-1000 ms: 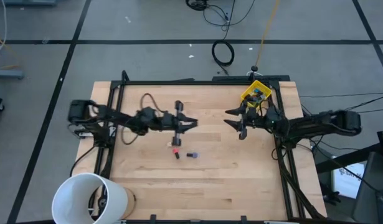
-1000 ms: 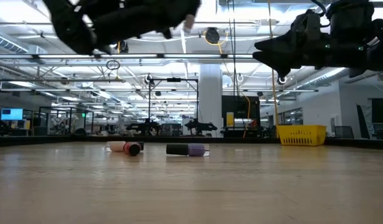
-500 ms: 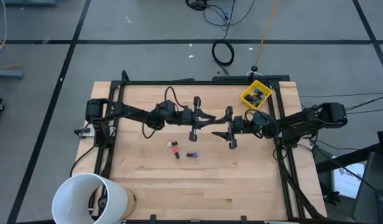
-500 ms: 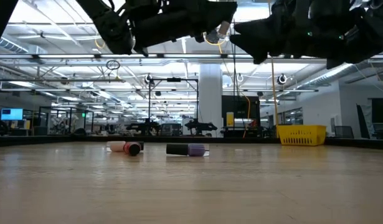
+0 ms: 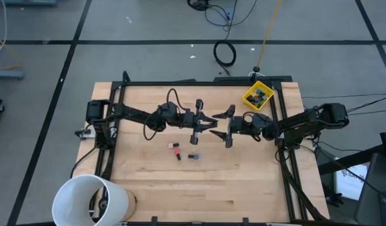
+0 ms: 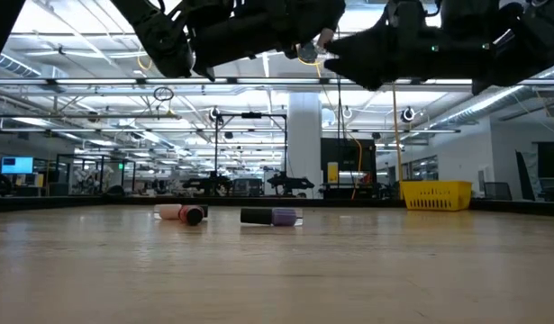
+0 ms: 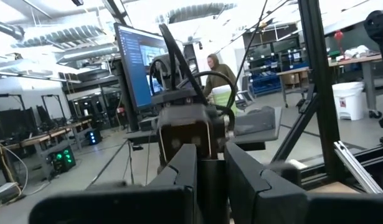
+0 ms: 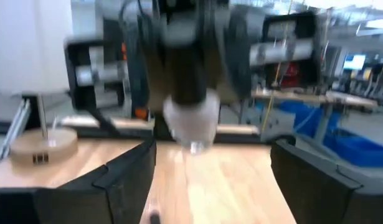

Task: Pick & Place Nail Polish
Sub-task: Put the white nail polish bottle into the yellow bin

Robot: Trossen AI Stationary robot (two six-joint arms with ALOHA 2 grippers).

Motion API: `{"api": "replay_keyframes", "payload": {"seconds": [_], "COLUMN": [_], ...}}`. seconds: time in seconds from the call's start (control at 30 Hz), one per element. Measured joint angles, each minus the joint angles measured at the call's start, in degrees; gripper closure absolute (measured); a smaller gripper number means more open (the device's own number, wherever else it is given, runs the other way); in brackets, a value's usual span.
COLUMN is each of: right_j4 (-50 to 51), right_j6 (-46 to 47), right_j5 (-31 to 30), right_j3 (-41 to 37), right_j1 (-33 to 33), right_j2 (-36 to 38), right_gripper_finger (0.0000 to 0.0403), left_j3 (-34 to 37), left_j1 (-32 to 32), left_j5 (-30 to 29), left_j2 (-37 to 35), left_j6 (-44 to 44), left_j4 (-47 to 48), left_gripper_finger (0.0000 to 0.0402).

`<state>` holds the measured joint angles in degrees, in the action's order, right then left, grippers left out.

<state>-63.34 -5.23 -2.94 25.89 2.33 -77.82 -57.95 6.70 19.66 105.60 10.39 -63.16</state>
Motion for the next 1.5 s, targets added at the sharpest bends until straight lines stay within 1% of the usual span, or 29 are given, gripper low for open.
{"api": "replay_keyframes", "payload": {"seconds": [0.13,0.37,0.53,0.7,0.97,1.0,1.1,1.17,1.3,1.43,1.5], "right_j4": [-3.6,0.3,1.0,1.1,1.1,1.1,1.1,1.1,1.8,3.5,4.1], "right_j6": [-0.2,-1.5,-1.5,-1.5,-2.4,-2.8,-3.1,-3.1,-2.7,-1.0,-0.2], "right_j5": [0.1,0.2,0.1,0.3,0.7,0.8,2.8,2.9,3.0,2.6,2.3], "right_j3": [0.1,2.4,2.8,2.8,2.8,2.8,2.8,2.8,2.8,2.8,2.8], "right_j1": [-0.9,-1.3,-1.3,-1.3,-1.4,-1.4,-1.3,-1.3,-1.3,-1.2,-0.9], "right_j2": [0.0,0.0,0.0,0.0,0.0,0.0,0.0,0.0,0.0,0.0,0.0], "right_gripper_finger": [0.0103,0.0125,0.0147,0.0189,0.0286,0.0293,0.0294,0.0294,0.0294,0.0294,0.0294], "left_j3": [0.0,0.0,0.0,0.0,0.0,0.0,0.0,0.0,0.0,0.0,0.0], "left_j1": [0.0,-0.5,-1.3,-1.5,-1.5,-1.6,-1.6,-1.7,-1.7,-2.2,-2.6], "left_j5": [0.0,0.0,-0.3,-0.5,-0.7,-0.7,-0.6,-0.5,-1.0,-8.7,-11.8], "left_j2": [0.0,0.0,0.0,0.0,0.0,0.0,0.0,0.0,-0.1,-0.1,-0.1], "left_j6": [-0.1,-0.2,-0.1,0.1,-0.5,-0.6,-1.3,-1.7,-1.5,-1.9,-0.4], "left_j4": [0.4,1.3,2.1,2.1,2.1,2.1,2.1,2.1,2.9,3.1,3.1], "left_gripper_finger": [0.0363,0.0363,0.0363,0.0363,0.0363,0.0363,0.0363,0.0360,0.0331,0.0298,0.0281]}}
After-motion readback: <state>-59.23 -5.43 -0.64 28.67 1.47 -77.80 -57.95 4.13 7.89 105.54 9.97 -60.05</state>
